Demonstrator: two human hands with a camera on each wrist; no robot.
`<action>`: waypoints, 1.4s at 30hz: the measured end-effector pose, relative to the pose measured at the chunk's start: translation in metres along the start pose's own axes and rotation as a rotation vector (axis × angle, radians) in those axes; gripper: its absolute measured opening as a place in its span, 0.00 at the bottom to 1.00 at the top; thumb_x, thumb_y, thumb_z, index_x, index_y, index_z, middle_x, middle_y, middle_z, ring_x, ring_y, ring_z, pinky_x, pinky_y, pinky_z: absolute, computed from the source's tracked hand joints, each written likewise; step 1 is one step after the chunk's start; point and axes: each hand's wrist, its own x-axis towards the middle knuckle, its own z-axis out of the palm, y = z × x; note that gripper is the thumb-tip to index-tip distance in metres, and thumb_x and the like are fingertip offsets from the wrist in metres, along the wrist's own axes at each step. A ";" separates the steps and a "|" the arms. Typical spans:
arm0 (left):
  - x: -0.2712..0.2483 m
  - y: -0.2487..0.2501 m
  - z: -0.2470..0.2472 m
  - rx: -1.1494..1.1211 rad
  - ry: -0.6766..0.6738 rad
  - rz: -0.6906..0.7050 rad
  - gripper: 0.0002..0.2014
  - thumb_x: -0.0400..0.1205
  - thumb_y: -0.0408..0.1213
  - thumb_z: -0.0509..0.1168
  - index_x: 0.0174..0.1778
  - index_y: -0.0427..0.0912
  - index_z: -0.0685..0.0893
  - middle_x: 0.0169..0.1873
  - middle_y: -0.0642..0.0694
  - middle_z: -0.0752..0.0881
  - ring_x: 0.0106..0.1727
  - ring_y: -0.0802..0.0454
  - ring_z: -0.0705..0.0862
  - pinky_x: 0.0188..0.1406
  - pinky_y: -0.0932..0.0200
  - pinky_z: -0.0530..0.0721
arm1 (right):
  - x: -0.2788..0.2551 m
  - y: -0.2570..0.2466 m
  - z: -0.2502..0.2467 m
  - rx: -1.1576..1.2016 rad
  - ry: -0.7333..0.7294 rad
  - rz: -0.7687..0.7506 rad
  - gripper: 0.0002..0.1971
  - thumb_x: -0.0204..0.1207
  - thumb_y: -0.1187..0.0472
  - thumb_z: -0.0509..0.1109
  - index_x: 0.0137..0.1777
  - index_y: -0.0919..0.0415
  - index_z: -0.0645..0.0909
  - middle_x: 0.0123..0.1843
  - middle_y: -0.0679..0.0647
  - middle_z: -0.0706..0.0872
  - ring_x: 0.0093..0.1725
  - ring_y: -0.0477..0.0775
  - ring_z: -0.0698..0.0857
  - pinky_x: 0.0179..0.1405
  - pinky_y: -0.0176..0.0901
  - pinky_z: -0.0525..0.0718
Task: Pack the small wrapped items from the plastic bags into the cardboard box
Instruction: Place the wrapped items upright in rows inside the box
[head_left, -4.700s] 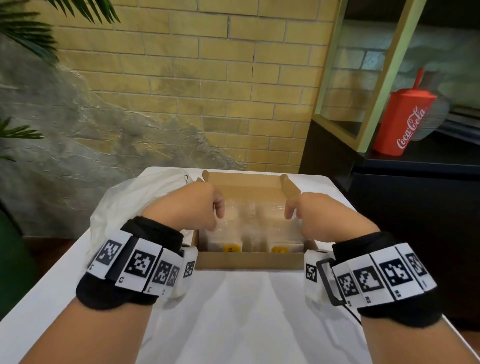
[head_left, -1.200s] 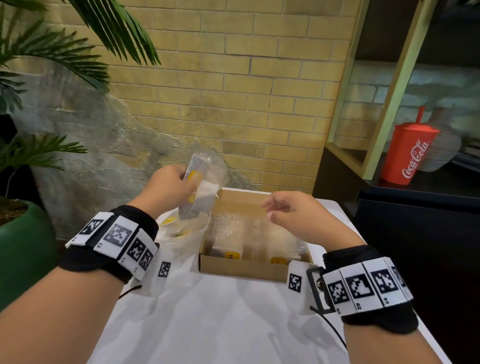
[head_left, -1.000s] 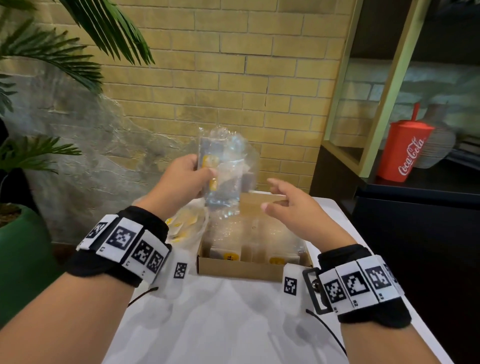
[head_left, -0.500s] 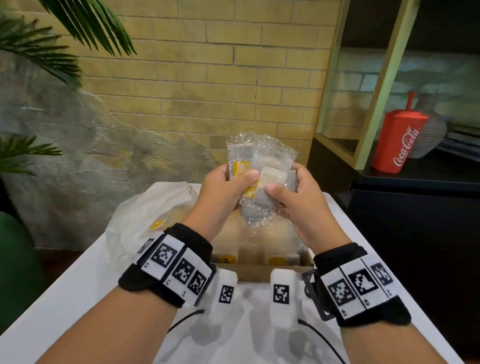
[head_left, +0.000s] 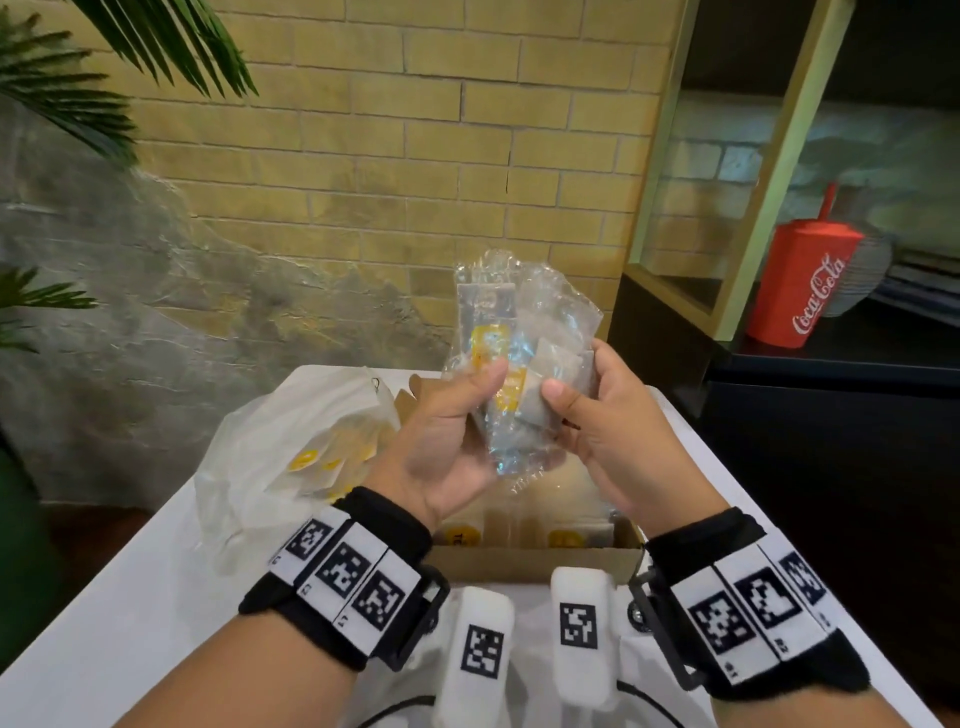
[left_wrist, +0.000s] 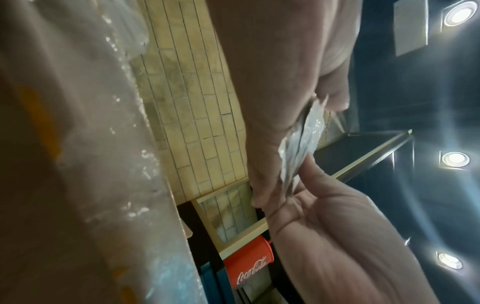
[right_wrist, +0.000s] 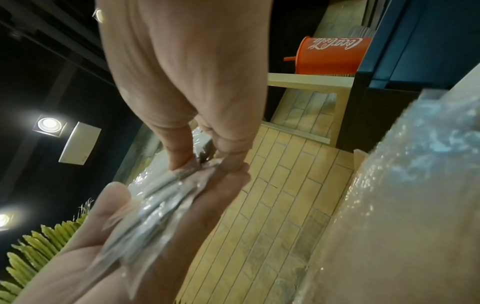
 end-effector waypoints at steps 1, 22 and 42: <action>0.000 0.000 0.000 -0.025 -0.006 -0.005 0.25 0.75 0.43 0.66 0.68 0.40 0.78 0.66 0.34 0.81 0.62 0.36 0.82 0.67 0.29 0.72 | 0.000 0.001 0.001 -0.037 0.019 -0.006 0.18 0.78 0.70 0.64 0.64 0.52 0.73 0.57 0.53 0.86 0.54 0.51 0.87 0.48 0.53 0.89; 0.001 0.002 0.011 0.188 0.189 0.082 0.15 0.85 0.36 0.57 0.61 0.31 0.80 0.38 0.38 0.89 0.38 0.46 0.89 0.44 0.46 0.88 | -0.008 -0.001 0.014 -0.735 0.142 -0.221 0.17 0.70 0.46 0.73 0.54 0.44 0.71 0.53 0.44 0.78 0.49 0.42 0.80 0.47 0.39 0.81; 0.005 0.010 0.009 0.090 0.371 0.234 0.06 0.83 0.32 0.60 0.47 0.37 0.83 0.36 0.41 0.87 0.34 0.48 0.88 0.32 0.53 0.89 | -0.006 -0.017 -0.006 -0.745 0.264 -0.146 0.07 0.76 0.52 0.68 0.48 0.53 0.83 0.48 0.41 0.83 0.54 0.44 0.81 0.44 0.35 0.76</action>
